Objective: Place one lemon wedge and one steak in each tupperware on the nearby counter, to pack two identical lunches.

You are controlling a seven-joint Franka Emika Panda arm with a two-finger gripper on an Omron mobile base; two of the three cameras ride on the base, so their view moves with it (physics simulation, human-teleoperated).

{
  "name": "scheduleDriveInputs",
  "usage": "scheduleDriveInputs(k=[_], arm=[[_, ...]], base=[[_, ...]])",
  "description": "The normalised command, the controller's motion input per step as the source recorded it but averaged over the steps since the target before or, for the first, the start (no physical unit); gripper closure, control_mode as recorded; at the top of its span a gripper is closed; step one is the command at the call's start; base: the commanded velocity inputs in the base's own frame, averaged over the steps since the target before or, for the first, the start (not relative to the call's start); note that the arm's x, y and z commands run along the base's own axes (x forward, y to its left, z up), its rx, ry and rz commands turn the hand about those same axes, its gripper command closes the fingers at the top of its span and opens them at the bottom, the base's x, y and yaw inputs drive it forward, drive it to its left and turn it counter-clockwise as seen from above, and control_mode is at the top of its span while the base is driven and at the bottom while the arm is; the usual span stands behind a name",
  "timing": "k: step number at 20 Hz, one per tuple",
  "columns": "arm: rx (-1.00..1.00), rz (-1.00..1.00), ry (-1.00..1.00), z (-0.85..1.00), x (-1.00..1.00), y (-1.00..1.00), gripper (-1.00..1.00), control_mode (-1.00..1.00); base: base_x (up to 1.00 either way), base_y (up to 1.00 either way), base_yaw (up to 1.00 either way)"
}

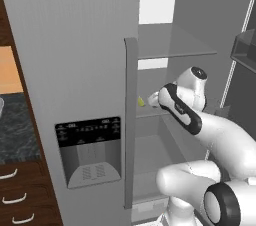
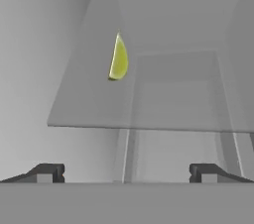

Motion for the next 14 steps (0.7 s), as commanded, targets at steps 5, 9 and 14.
scheduleDriveInputs(k=[5,9,14], arm=[[0.01,0.0,0.0,-0.15,0.54,0.04,-1.0,-1.0],[0.0,0.0,0.0,-0.44,0.43,0.25,-1.0,-1.0],[0.0,0.0,0.0,-0.34,0.44,0.44,-1.0,-1.0]], base=[[0.0,0.0,0.0],[0.0,0.0,0.0],[0.0,0.0,0.0]])
